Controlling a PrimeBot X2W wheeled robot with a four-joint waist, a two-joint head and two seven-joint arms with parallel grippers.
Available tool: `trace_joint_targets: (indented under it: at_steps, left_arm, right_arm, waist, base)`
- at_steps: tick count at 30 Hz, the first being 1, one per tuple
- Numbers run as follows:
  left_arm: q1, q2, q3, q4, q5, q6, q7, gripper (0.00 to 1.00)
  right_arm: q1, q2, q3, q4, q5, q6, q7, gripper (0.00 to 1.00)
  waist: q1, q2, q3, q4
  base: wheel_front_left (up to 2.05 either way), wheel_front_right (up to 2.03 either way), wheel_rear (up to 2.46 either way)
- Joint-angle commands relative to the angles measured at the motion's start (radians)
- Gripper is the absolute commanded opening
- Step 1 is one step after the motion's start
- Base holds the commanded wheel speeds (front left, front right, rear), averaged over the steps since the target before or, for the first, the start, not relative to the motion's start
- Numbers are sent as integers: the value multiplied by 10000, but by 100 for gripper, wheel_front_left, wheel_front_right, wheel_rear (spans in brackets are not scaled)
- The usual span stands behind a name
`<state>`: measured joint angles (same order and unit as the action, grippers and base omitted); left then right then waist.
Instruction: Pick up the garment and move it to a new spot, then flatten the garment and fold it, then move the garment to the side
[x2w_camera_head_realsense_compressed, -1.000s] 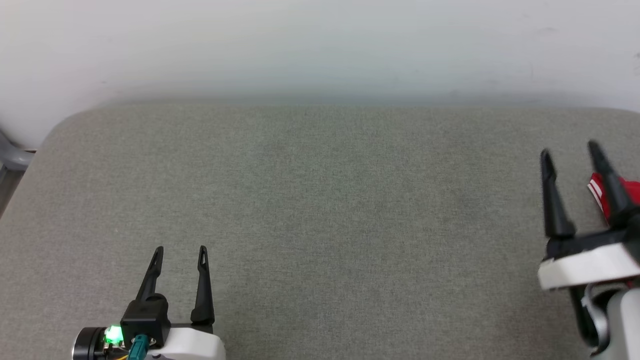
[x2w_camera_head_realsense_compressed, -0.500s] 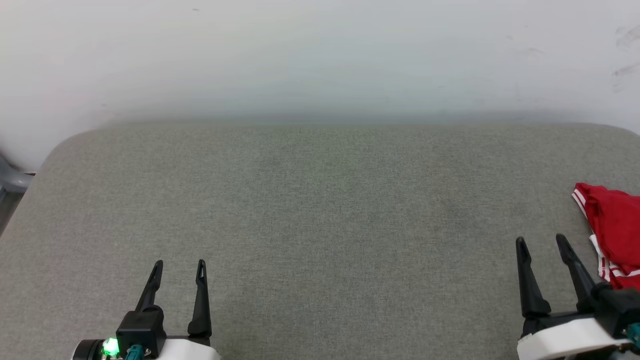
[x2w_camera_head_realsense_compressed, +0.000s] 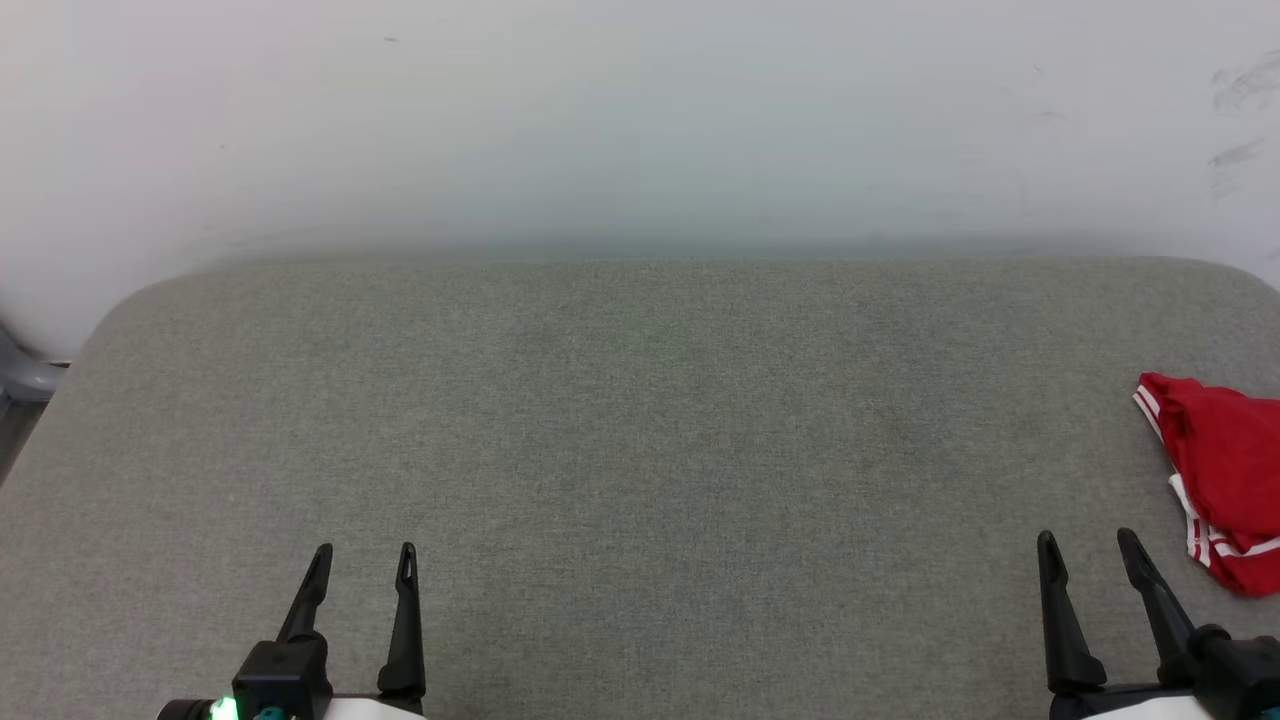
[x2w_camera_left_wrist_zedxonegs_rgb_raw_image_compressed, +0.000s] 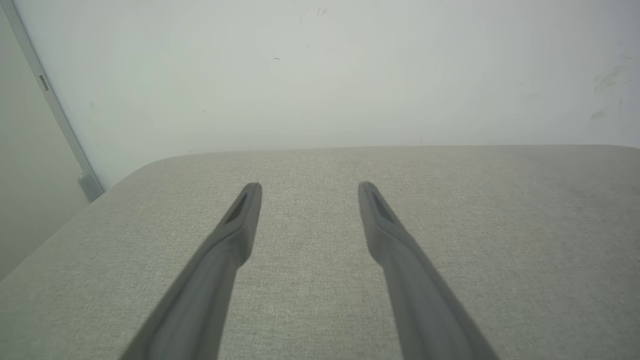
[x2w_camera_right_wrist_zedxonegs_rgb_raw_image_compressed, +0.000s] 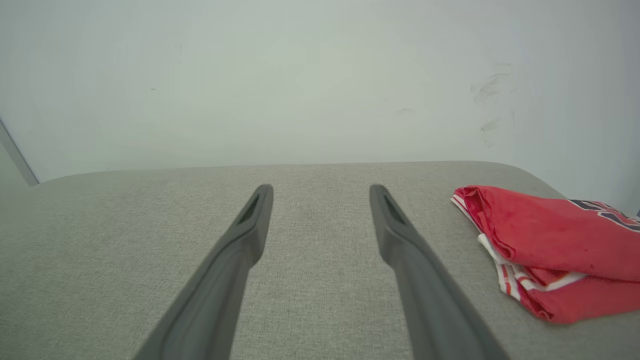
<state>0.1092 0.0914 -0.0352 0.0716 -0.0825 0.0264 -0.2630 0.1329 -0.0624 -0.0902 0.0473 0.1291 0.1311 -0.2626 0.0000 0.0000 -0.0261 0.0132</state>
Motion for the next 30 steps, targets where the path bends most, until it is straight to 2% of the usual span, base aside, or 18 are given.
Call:
trace_joint_targets:
  at_steps: [1,5,6,11,30]
  left_arm:
    - [64,-11,22,45,-2,-56,-22,100]
    - [29,-22,45,120,71,-75,-22,100]
    - [0,-31,47,121,25,-84,0,0]
    - [105,-88,77,592,-177,-105,117,0]
    - [-451,-165,414,847,-3728,-452,976,0]
  right_arm:
    - [150,66,-27,-42,-65,-9,-23,100]
    - [159,89,8,-35,-85,-9,-24,100]
    - [22,38,12,0,-4,0,0,0]
    - [76,43,39,414,203,2,57,0]
    - [-538,37,0,768,3670,0,905,0]
  waist:
    - [0,0,3,8]
    - [0,0,7,27]
    - [0,0,6,28]
    - [0,0,7,28]
    - [0,0,48,5]
  base:
    - [0,0,0]
    - [0,0,0]
    - [0,0,0]
    - [0,0,0]
    - [0,0,0]
